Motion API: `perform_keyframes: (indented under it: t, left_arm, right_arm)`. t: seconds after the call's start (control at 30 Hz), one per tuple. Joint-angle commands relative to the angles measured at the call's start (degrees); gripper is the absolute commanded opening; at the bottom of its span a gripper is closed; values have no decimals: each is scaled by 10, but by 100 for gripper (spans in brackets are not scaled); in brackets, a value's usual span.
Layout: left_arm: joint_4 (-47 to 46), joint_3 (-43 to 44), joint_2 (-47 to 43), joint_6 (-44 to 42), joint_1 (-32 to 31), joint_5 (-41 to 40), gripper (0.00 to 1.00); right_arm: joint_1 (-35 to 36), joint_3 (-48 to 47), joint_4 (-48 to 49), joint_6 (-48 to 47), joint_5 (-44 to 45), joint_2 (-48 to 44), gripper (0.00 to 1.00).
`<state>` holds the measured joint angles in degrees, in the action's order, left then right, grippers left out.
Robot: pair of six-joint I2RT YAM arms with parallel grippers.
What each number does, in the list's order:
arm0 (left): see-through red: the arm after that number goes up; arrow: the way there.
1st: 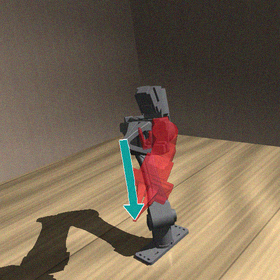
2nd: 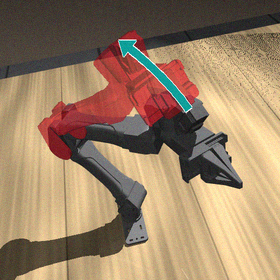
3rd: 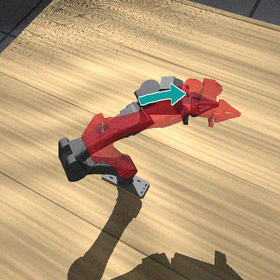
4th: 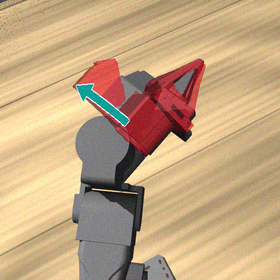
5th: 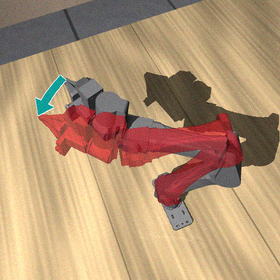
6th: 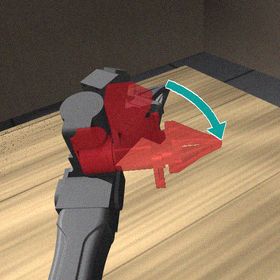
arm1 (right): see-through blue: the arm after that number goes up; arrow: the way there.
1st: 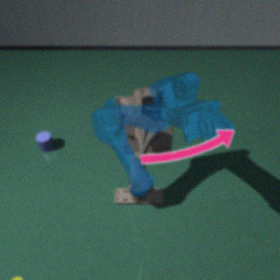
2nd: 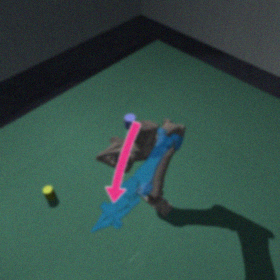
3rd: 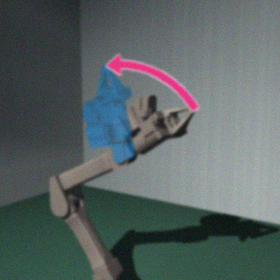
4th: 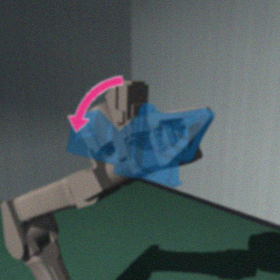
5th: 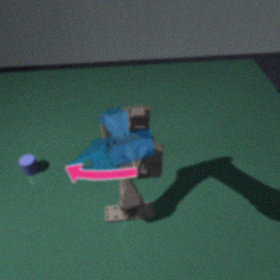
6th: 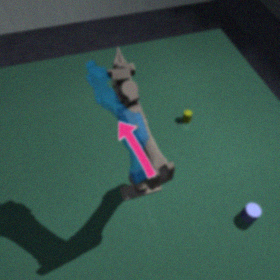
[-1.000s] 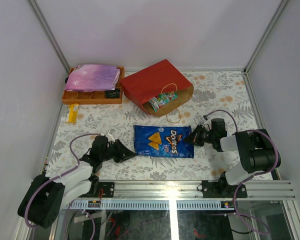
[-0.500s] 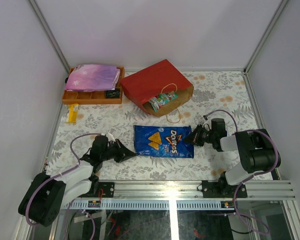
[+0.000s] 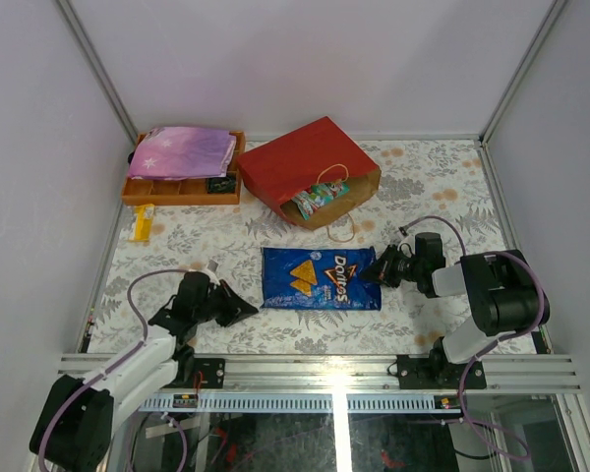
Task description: Take the snacks out of the paper bag
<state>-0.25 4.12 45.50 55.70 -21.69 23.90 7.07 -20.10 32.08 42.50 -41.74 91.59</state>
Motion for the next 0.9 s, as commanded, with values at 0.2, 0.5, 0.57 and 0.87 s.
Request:
perform_keyframes:
  t: [0.2,0.5,0.57,0.87]
  left_arm:
    - [97,-45,-132,69,2,-26,0]
    - [90,79,-52,-25,2,-67,54]
    - [47,102,26,-44,3,-34,44]
    - [-19,134,188,-114,3,-57,25]
  right_arm:
    - [-2,10,-2,-1,50,20,0]
    - [2,-1,-98,-37,93,-85,0]
    - [12,-19,-158,-58,125,-149,0]
    - [124,-84,-311,-99,236,-283,4]
